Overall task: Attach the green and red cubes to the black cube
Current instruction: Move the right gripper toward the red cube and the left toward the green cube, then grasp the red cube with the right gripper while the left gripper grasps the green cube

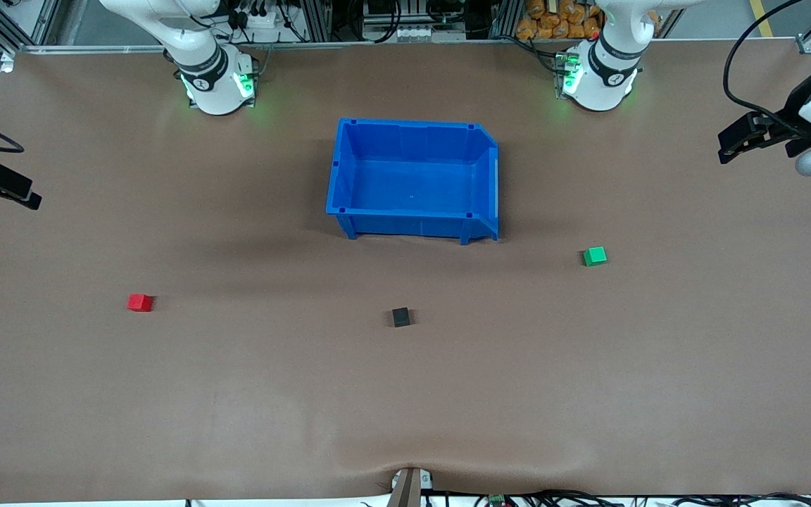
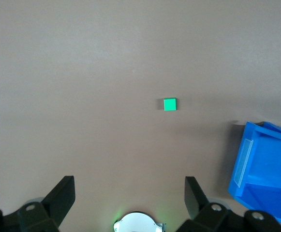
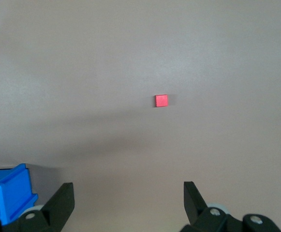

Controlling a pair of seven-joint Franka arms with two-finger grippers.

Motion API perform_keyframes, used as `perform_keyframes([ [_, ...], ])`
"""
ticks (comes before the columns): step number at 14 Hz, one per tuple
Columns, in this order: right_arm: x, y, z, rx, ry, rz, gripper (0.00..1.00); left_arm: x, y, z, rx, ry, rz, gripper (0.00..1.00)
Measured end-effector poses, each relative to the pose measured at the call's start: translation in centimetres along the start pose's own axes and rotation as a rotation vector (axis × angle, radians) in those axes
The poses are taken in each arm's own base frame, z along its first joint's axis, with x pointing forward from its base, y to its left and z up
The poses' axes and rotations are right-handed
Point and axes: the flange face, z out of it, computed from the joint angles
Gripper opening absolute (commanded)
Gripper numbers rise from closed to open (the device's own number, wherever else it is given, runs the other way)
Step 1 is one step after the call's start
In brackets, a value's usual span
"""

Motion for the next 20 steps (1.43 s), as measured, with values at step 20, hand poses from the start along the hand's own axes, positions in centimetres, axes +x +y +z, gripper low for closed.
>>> perform_keyframes([
  [20, 3.2, 0.1, 4.5, -0.005, -0.026, 0.006, 1.0, 7.1, 3.1, 18.5, -0.032, -0.071, 0.046, 1.0],
])
